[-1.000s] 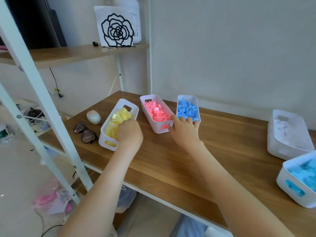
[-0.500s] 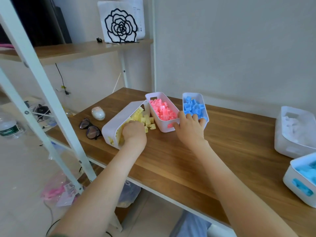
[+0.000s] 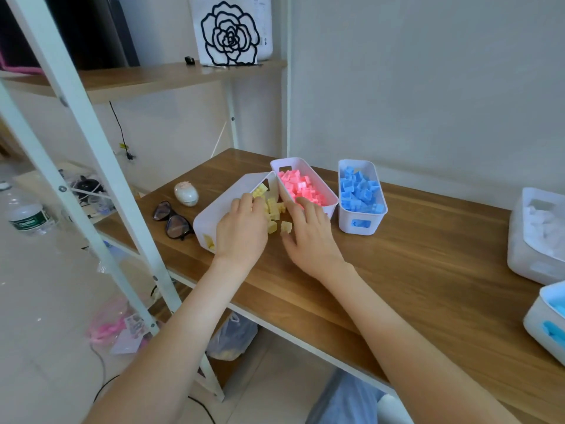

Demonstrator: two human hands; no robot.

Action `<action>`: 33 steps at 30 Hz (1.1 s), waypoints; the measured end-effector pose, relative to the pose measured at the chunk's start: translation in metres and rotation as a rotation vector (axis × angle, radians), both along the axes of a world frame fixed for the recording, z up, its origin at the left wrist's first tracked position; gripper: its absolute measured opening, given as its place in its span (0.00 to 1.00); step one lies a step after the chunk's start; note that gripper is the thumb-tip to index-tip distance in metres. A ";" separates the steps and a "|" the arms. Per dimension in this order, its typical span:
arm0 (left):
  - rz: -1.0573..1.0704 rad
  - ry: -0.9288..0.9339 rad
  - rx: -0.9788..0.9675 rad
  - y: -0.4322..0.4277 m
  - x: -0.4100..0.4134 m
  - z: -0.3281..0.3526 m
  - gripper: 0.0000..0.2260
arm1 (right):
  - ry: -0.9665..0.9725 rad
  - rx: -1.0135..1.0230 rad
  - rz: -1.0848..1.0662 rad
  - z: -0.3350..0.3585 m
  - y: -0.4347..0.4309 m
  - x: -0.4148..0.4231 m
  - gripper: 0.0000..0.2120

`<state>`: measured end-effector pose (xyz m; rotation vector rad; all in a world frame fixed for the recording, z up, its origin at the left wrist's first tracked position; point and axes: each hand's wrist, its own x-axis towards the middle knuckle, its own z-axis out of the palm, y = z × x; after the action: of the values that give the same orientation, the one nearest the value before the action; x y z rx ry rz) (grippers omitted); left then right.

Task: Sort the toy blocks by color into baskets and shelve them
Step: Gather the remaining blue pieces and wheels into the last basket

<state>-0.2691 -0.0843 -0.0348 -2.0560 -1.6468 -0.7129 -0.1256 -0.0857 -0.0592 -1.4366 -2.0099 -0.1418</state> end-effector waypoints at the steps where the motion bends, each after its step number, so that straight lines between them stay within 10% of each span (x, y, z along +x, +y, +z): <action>1: -0.014 -0.062 0.096 0.000 -0.007 -0.005 0.11 | 0.034 -0.062 0.039 -0.004 0.000 -0.007 0.26; 10: 0.127 -0.340 0.208 -0.003 -0.049 -0.017 0.20 | 0.062 -0.101 0.043 -0.018 0.006 -0.029 0.28; 18: -0.055 -0.825 -0.136 0.008 -0.068 -0.026 0.18 | -0.064 -0.220 0.203 -0.022 0.020 -0.025 0.33; 25: -0.104 -0.973 -0.318 -0.002 -0.055 -0.016 0.16 | 0.284 -0.492 0.060 -0.024 0.033 -0.023 0.29; 33: -0.055 -1.218 -0.436 -0.004 -0.033 -0.012 0.12 | 0.502 -0.355 -0.020 -0.015 0.028 -0.034 0.19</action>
<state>-0.3024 -0.0887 -0.0469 -2.0164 -2.5024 -2.0468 -0.1598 -0.0577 -0.0737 -1.5168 -1.6523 0.5417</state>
